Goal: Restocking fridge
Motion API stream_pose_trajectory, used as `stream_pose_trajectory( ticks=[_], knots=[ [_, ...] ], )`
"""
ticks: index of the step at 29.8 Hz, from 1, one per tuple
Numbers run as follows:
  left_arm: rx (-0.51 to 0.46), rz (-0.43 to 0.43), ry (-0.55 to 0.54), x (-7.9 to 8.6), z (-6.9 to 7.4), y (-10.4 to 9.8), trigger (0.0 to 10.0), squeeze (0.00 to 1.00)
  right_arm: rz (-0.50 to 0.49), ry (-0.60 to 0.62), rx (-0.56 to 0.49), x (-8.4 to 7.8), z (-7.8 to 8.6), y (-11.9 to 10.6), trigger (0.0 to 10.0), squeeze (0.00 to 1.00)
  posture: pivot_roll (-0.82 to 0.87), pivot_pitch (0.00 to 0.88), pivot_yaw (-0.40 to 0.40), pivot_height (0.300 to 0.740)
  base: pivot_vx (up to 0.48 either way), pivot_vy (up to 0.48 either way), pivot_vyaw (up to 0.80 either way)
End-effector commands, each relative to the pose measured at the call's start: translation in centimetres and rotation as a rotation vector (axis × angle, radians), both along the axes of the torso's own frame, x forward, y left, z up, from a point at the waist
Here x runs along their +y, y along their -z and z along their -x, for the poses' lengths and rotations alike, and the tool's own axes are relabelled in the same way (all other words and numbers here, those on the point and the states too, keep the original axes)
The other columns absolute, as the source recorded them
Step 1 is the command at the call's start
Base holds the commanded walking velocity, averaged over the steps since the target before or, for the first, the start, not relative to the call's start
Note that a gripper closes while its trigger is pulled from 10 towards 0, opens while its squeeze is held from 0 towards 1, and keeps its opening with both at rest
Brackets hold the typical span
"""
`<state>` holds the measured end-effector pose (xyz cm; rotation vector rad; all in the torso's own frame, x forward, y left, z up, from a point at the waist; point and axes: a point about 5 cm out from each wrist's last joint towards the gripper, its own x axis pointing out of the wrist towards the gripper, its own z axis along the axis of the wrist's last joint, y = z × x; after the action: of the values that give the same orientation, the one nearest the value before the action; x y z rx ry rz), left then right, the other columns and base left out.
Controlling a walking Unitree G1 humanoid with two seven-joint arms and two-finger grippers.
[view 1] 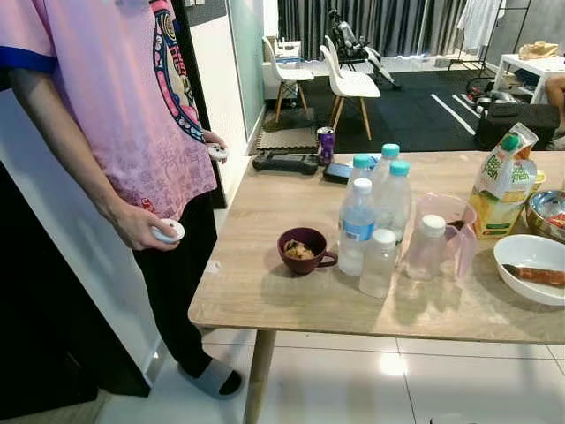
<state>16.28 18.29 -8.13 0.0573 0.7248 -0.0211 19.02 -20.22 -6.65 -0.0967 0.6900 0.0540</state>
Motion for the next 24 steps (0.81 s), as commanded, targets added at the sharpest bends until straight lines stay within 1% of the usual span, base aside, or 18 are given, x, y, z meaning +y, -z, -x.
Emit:
stream_pose_trajectory(
  ticks=[1, 13, 19, 24],
  knots=[
    [0.001, -0.018, 0.003, 0.4, 0.2, 0.0, 10.0, 0.0, 0.0, 0.003, 0.026, 0.0, 0.6, 0.4, 10.0, 0.0, 0.04, 0.073, 0.011, 0.74, 0.0, 0.0, -0.8],
    [-0.011, -0.016, 0.004, 0.4, 0.3, 0.0, 10.0, 0.0, -0.004, 0.011, 0.019, 0.0, 0.6, 0.4, 10.0, 0.0, 0.02, 0.069, 0.023, 0.74, 0.0, 0.0, -0.8],
    [-0.042, -0.008, 0.025, 0.0, -0.5, -0.4, 10.0, 0.0, -0.002, 0.032, 0.018, -0.3, 0.9, 0.4, 10.0, 0.0, 0.01, 0.062, 0.039, 0.74, 0.0, 0.0, -0.8],
    [-0.048, -0.005, 0.03, -0.1, -0.7, -0.5, 10.0, 0.0, -0.004, 0.051, 0.016, -0.5, 0.9, 0.4, 10.0, 0.0, 0.01, 0.059, 0.039, 0.74, 0.0, 0.0, -0.8]
  ],
)
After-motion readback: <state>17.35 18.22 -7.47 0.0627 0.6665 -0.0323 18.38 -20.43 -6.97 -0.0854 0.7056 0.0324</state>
